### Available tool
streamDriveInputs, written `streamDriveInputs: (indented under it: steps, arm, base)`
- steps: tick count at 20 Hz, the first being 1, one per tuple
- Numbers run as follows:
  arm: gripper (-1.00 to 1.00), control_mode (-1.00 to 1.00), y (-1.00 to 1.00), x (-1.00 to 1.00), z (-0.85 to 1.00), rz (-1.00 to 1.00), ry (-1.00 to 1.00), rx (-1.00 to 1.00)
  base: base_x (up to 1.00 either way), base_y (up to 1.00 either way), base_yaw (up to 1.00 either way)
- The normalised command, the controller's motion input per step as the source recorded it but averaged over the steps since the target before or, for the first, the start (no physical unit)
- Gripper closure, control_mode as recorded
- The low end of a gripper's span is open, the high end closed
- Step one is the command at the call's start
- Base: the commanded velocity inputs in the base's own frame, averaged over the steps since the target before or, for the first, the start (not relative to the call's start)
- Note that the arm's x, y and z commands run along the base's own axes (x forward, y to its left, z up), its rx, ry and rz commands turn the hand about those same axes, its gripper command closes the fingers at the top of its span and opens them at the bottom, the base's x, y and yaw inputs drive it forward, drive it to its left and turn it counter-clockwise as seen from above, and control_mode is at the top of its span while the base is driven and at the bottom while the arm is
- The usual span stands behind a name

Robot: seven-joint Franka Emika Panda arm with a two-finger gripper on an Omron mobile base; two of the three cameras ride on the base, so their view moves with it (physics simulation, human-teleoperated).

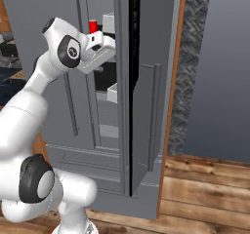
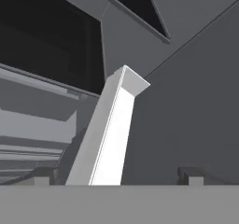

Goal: Open the fridge, grab two sodas, and place both sodas inside the bowl with ice on the dining counter.

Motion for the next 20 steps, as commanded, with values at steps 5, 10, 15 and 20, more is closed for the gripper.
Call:
streamDriveInputs:
  steps: [5, 10, 15, 20]
  arm:
    - [-1.0, -1.0, -0.88, 0.07, 0.0, 0.0, 0.0, 0.05]
    - [-1.0, -1.0, -0.88, 0.09, 0.0, 0.0, 0.0, 0.05]
    - [-1.0, -1.0, -0.82, 0.26, 0.0, 0.0, 0.01, 0.03]
    - [-1.0, -1.0, -0.75, 0.28, 0.0, 0.0, 0.01, 0.05]
  base:
    - [0.0, 0.0, 0.0]
    - [0.0, 0.0, 0.0]
    - [0.0, 0.0, 0.0]
    - [0.0, 0.0, 0.0]
